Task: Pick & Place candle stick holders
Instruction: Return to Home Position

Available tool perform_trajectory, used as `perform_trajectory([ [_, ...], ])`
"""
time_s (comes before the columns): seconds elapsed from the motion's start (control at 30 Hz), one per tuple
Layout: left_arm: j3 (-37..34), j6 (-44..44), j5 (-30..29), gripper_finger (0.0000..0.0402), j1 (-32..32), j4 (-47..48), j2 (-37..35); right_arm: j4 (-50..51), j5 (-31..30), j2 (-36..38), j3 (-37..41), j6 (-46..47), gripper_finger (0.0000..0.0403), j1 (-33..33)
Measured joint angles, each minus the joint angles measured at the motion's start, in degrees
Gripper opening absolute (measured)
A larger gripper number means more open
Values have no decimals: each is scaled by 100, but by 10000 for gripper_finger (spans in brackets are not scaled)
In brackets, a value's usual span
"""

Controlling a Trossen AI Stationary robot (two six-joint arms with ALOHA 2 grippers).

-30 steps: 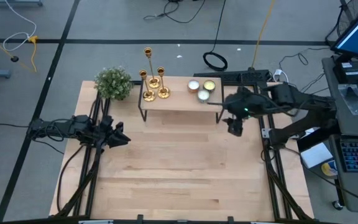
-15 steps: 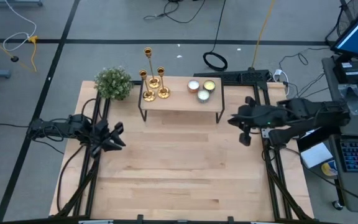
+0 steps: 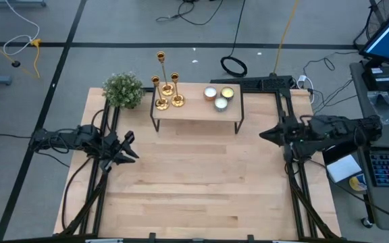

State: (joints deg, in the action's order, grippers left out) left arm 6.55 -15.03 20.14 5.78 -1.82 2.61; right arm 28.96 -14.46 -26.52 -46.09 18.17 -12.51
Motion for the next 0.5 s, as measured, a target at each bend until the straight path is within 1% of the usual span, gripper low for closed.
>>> perform_trajectory([
  [0.13,0,396,-76,86,-1,34,-1,-201,483,565,493,76,8,2],
  [0.23,0,757,-129,86,0,49,-2,-386,574,864,836,56,8,2],
  [0.3,0,833,-415,86,0,187,-2,-562,556,1027,1054,11,8,2],
  [0.43,0,904,-1224,86,-1,427,0,-1046,558,1252,1515,-314,8,2],
  [0.5,0,1148,-1383,86,-2,428,0,-1240,555,1333,1698,-473,8,2],
])
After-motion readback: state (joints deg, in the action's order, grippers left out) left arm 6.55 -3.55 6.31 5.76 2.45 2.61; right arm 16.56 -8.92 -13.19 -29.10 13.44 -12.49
